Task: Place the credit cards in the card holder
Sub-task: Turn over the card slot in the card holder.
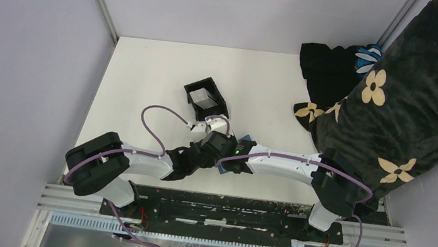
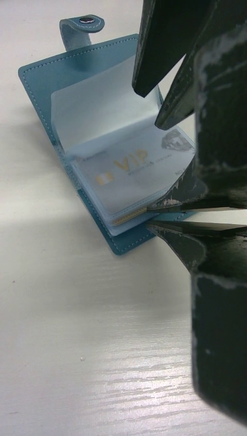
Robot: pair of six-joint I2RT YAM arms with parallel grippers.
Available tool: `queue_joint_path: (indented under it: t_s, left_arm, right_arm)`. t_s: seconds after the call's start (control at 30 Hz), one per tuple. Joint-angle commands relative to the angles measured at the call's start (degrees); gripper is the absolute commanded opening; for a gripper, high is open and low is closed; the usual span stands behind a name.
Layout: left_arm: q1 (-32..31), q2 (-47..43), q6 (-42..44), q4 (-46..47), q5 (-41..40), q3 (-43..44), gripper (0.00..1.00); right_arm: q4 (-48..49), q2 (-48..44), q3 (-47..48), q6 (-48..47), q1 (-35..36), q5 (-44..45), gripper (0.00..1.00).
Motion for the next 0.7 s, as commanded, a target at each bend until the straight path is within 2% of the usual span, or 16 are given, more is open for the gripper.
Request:
queue_joint_path:
  t_s: [0.0,0.67]
  left_arm:
    - [-0.3,-0.7,1.1,1.7,-2.3,-0.3,0.18]
    - [-0.3,-8.2,1.4,-2.6,-5.9,-2.9,0.18]
  right_arm:
    - [3.0,-0.3,-1.7,2.4,1.0,-2.5,0.34]
    - [8.1,0.4,-4.7,4.2,0.0,-7.7,0.31]
